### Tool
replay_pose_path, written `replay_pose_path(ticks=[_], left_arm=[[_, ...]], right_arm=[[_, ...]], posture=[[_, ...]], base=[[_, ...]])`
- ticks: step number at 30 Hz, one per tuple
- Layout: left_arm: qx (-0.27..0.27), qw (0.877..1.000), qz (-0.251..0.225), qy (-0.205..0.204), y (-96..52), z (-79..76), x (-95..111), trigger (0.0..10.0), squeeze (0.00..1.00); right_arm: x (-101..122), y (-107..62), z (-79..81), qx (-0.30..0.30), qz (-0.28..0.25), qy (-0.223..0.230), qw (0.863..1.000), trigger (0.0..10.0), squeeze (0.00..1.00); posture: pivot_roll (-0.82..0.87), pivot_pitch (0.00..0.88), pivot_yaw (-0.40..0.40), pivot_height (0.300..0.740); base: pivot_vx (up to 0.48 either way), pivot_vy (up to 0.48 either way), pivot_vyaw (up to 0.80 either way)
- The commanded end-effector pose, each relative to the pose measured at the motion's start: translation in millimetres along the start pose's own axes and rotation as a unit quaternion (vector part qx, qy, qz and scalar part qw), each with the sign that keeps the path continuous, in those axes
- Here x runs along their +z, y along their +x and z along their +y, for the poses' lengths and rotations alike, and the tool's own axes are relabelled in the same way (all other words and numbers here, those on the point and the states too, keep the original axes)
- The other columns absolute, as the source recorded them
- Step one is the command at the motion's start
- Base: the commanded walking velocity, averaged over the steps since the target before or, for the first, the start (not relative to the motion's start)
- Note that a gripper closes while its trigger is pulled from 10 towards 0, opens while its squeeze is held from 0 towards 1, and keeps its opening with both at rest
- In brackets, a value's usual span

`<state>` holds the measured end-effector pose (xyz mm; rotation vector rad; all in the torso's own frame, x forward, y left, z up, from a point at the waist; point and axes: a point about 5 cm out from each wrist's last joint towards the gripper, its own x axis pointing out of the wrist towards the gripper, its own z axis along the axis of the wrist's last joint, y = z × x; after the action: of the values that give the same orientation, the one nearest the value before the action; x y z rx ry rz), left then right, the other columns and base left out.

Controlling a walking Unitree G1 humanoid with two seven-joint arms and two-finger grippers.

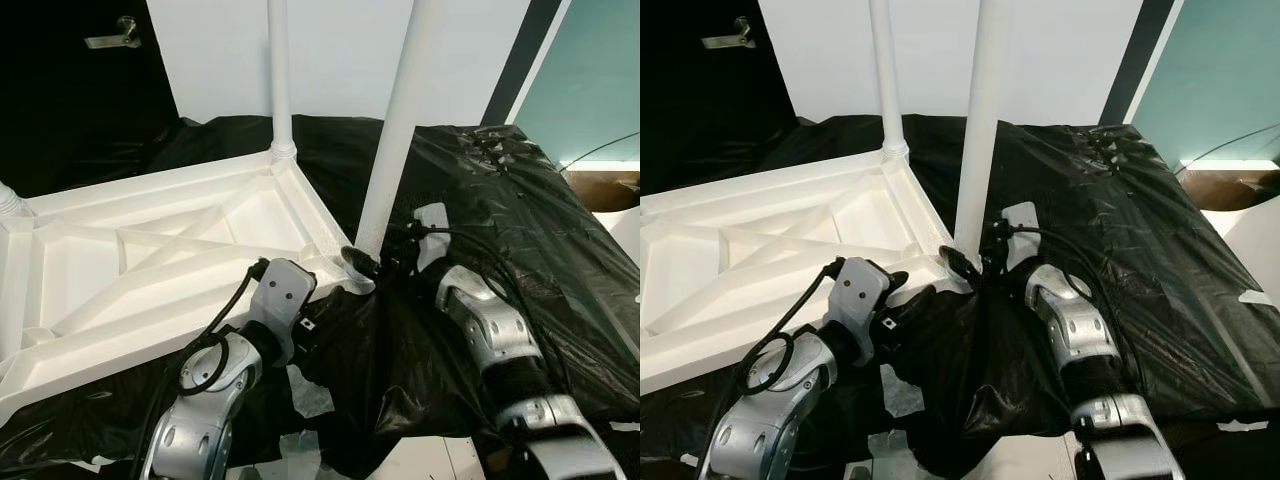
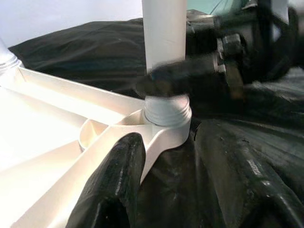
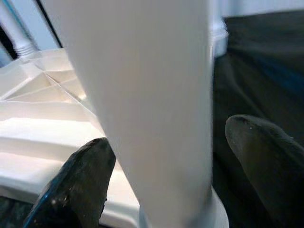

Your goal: Building children table

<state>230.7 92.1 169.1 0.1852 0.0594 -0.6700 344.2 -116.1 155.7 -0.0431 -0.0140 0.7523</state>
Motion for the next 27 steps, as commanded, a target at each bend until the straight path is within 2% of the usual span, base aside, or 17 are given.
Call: replay_pose_path(ticks=[1,11,12,13,14,19,21,27], left_arm=[[0.039,0.999,0.001,0.005,-0.1,4.6,-2,10.0,0.00],[0.052,0.999,0.010,0.011,0.3,8.5,-9,10.0,0.00],[0.058,0.998,0.008,0.009,0.8,9.8,-10,10.0,0.00],[0.063,0.998,0.006,0.008,1.3,10.7,-10,10.0,0.00],[0.070,0.998,0.001,0.008,2.0,11.2,-11,10.0,0.00],[0.082,0.996,-0.011,0.021,3.8,7.8,-17,10.0,0.00],[0.081,0.996,-0.015,0.017,4.9,3.4,-20,10.0,0.00],[0.075,0.997,-0.016,0.013,5.5,-1.1,-23,10.0,0.00]], right_arm=[[-2,0.3,0.4,0.010,0.000,-0.001,1.000,10.0,0.00],[-3,18.8,-5.1,0.078,0.033,-0.031,0.996,10.0,0.00],[-1,23.2,-6.3,0.090,0.045,-0.047,0.994,3.9,0.00],[1,25.6,-7.4,0.099,0.052,-0.055,0.992,1.6,0.00],[0,26.6,-8.4,0.106,0.061,-0.067,0.990,0.0,0.00],[-7,24.8,-8.7,0.117,0.076,-0.069,0.988,0.0,0.00],[-13,22.8,-8.4,0.114,0.082,-0.053,0.989,0.0,0.00],[-19,21.3,-8.4,0.102,0.087,-0.056,0.989,0.0,0.00]], posture=[[0.13,0.017,-0.056,0.740],[0.15,0.009,-0.056,0.740],[0.15,0.008,-0.058,0.740],[0.15,0.008,-0.059,0.740],[0.16,0.007,-0.061,0.740],[0.16,0.006,-0.066,0.740],[0.16,0.010,-0.066,0.740],[0.16,0.016,-0.060,0.740]], base=[[0.000,0.000,0.00],[0.000,0.000,0.00],[0.000,0.000,0.00],[0.000,0.000,0.00],[0.000,0.000,0.00],[0.000,0.000,0.00],[0.000,0.000,0.00],[0.000,0.000,0.00]])
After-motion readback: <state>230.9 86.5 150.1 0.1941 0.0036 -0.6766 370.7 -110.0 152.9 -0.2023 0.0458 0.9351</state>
